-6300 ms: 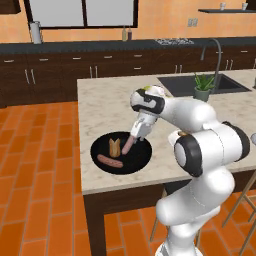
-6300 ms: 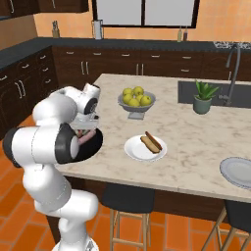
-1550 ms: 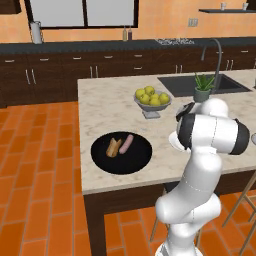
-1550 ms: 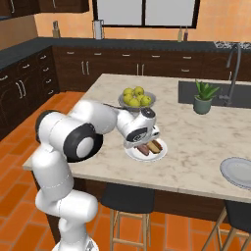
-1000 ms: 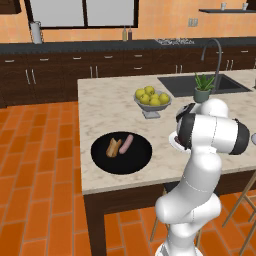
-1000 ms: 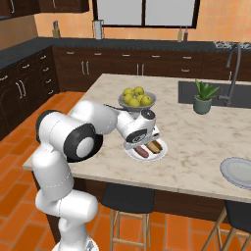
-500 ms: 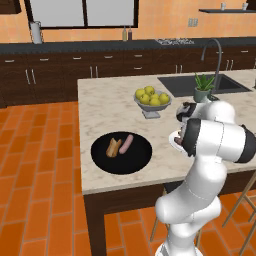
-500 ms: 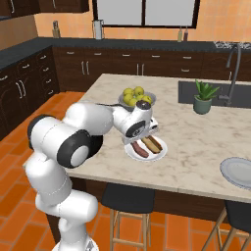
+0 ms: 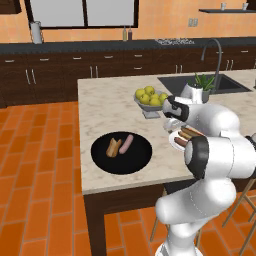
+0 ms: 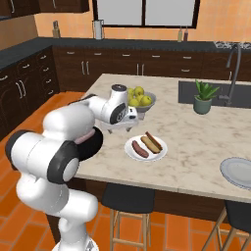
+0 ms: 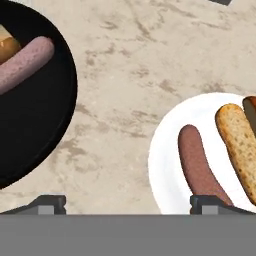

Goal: Place one bun and one sausage from the bowl on each plate.

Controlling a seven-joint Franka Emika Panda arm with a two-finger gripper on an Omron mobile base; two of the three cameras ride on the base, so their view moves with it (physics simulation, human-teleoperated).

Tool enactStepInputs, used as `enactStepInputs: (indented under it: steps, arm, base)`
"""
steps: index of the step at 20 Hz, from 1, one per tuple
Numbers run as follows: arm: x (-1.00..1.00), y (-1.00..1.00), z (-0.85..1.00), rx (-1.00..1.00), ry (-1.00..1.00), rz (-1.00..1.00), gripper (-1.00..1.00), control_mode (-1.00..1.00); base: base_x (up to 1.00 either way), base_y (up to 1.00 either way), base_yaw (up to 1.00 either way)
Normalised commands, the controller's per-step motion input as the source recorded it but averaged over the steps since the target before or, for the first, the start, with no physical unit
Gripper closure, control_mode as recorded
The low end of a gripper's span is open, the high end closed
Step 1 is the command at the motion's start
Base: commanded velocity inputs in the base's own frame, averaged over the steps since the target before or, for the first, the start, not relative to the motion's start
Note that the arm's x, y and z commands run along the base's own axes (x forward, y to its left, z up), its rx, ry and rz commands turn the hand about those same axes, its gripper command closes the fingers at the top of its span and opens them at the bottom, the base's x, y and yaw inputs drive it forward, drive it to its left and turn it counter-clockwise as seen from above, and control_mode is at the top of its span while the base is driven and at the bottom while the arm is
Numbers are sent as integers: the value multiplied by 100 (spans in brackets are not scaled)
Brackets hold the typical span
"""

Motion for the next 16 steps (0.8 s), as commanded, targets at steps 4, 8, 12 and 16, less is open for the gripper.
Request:
enactStepInputs:
  steps: [4,8,12,16]
  arm:
    - [-23,52,0,29,11,-54,-100,-100]
    - [0,92,0,11,15,-46,-100,-100]
    - [0,100,0,0,4,-29,-100,-100]
    - [0,100,-6,0,2,-22,-100,-100]
  base:
    - [0,0,0]
    - [0,0,0]
    - [0,0,0]
    - [0,0,0]
